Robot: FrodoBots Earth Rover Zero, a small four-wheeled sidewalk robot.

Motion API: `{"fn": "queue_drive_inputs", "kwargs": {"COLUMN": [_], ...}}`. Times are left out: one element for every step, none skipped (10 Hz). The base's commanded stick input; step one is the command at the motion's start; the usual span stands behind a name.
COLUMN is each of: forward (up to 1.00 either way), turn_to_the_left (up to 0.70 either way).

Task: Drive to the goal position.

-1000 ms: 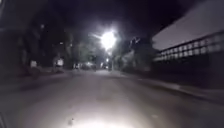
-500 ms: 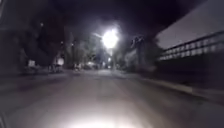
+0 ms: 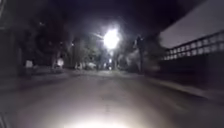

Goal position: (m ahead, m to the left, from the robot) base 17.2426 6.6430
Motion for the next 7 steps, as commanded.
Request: {"fn": "queue_drive_inputs", "kwargs": {"forward": [0.70,0.70,0.70,0.70,0.70,0.70,0.70], "turn_to_the_left": [0.00,0.00,0.00,0.00,0.00,0.00,0.00]}}
